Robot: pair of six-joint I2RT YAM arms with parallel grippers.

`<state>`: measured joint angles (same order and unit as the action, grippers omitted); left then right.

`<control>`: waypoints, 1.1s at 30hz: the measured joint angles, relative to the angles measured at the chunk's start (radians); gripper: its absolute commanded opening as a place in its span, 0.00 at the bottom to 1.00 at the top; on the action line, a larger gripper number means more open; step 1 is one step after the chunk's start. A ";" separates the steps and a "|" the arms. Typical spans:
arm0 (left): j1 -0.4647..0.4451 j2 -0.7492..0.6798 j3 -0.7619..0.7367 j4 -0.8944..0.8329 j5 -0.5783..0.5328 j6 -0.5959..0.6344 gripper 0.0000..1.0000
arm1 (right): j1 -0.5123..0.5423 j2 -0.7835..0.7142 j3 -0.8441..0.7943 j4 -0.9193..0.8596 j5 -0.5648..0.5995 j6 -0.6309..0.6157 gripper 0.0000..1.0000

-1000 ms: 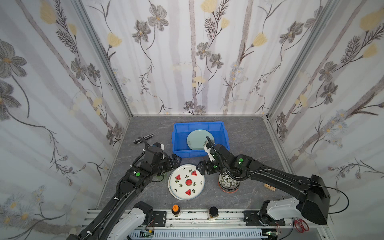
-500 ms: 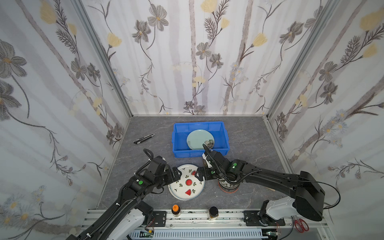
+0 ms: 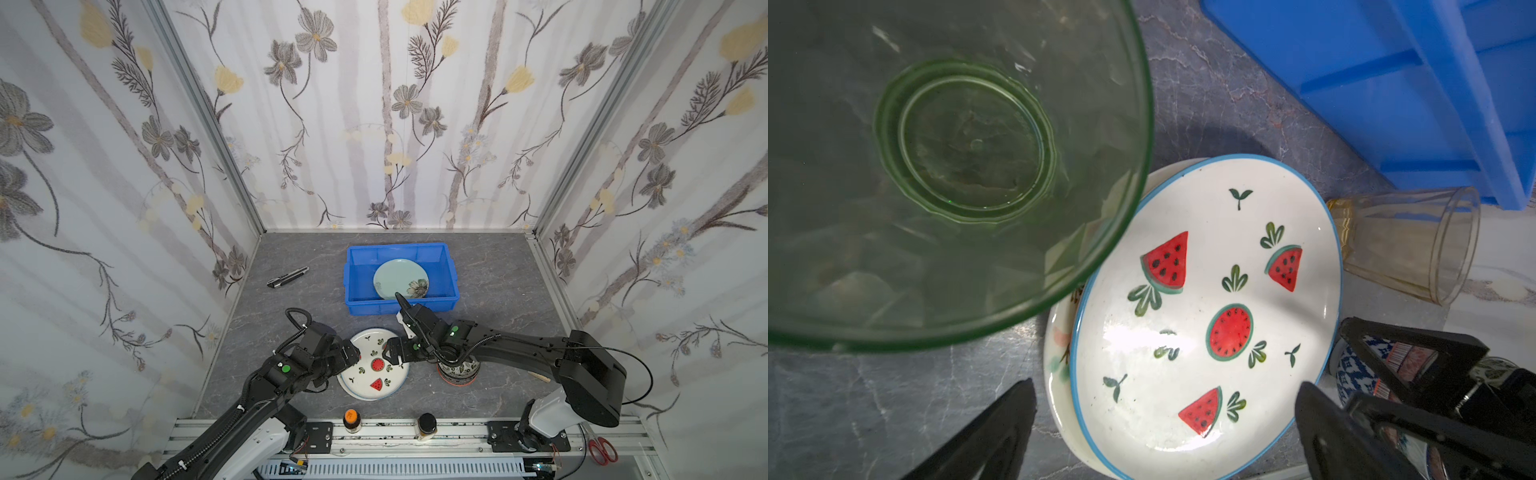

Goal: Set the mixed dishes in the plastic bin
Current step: 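Lower the left gripper onto the watermelon plate rim while the right hovers beside it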

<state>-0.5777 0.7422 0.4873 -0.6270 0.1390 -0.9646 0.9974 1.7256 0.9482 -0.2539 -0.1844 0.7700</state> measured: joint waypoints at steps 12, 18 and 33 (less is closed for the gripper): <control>-0.003 0.076 -0.029 0.100 0.004 -0.016 1.00 | 0.000 0.011 -0.001 -0.006 0.001 0.000 0.94; -0.004 0.095 -0.047 0.137 0.004 -0.019 1.00 | 0.000 0.023 -0.001 -0.004 0.000 0.000 0.94; -0.017 0.160 -0.057 0.203 -0.005 -0.026 1.00 | -0.002 0.034 -0.018 0.020 -0.004 0.006 0.93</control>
<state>-0.5949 0.9024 0.4305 -0.4236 0.1341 -0.9909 0.9951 1.7599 0.9298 -0.2337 -0.1886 0.7765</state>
